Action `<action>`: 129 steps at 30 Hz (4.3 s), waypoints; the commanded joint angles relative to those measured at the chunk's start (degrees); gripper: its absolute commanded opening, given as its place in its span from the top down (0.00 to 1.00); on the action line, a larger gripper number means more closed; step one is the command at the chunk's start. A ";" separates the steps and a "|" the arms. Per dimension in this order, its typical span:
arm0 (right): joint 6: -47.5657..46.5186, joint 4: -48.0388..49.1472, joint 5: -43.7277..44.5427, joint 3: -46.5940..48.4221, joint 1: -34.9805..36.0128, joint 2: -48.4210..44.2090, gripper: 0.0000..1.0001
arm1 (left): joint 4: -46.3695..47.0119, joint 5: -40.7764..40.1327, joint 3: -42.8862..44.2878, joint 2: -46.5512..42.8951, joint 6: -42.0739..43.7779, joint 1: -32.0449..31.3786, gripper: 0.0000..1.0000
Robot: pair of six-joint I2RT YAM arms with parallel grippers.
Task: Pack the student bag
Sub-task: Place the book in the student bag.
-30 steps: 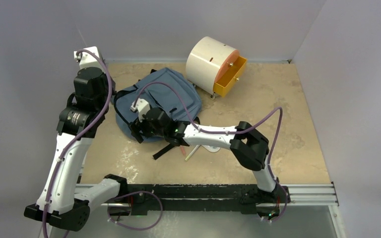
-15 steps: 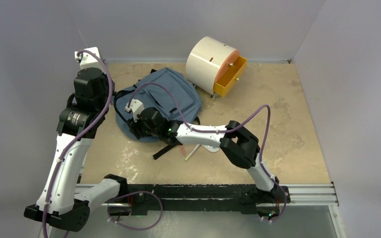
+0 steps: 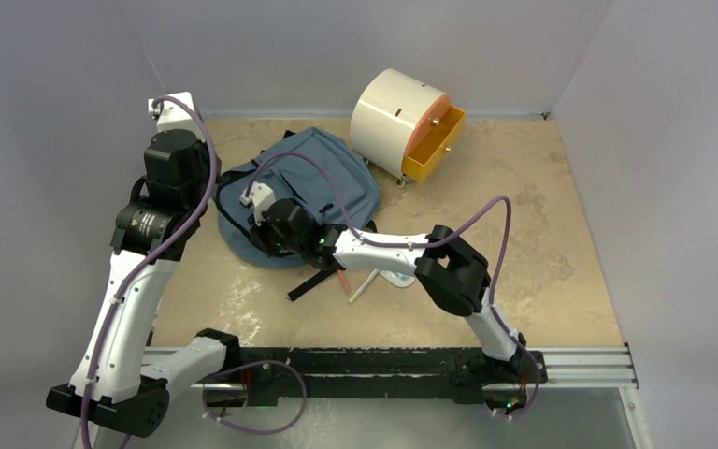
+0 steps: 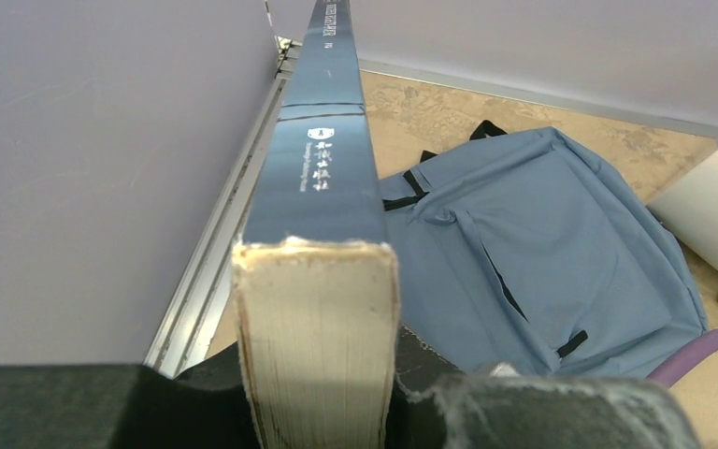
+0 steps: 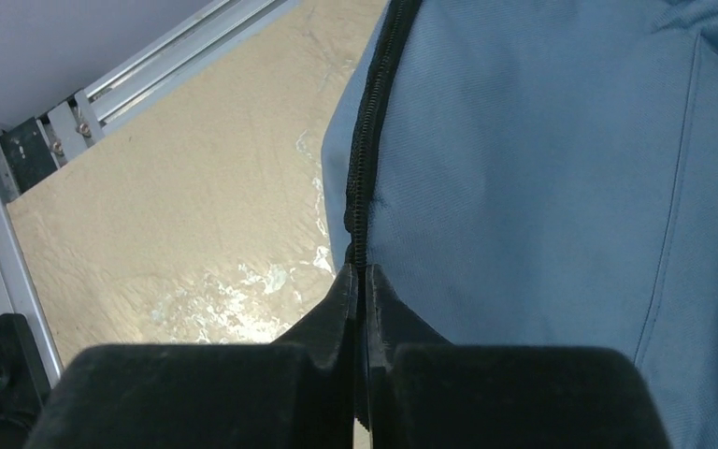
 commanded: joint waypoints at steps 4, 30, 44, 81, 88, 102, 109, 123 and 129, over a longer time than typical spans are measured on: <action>6.60 3.19 -3.47 -1.71 -4.95 -5.45 1.00 | 8.14 -1.05 1.11 -1.62 1.50 0.11 1.00; 17.83 -1.82 14.27 -10.93 -18.80 -13.00 1.00 | 6.36 9.23 -7.94 -1.35 -7.58 0.11 1.00; 19.77 -4.36 15.71 -14.07 -20.22 -12.64 0.98 | 9.50 16.08 -13.57 5.22 -7.49 0.11 1.00; -21.18 1.63 7.54 3.60 -9.04 -0.62 0.07 | 3.72 -1.19 -12.71 0.40 -6.22 0.20 1.00; -25.76 0.34 14.16 8.60 -7.55 5.42 0.07 | 3.75 -1.06 -12.78 0.10 -6.05 0.19 1.00; -29.39 -1.14 25.70 13.94 -5.87 11.99 0.19 | 3.39 -0.41 -13.76 -1.23 -6.22 0.15 1.00; -28.36 1.82 26.77 12.07 -5.87 10.02 0.55 | 3.24 -0.25 -13.94 -1.15 -6.40 0.14 1.00; -22.89 0.00 20.68 11.45 -6.81 4.38 1.00 | 4.78 6.86 -14.35 -0.84 -8.72 0.15 1.00; -16.84 -1.88 13.37 11.64 -10.02 1.12 1.00 | 6.96 13.01 -14.37 1.75 -12.59 0.20 1.00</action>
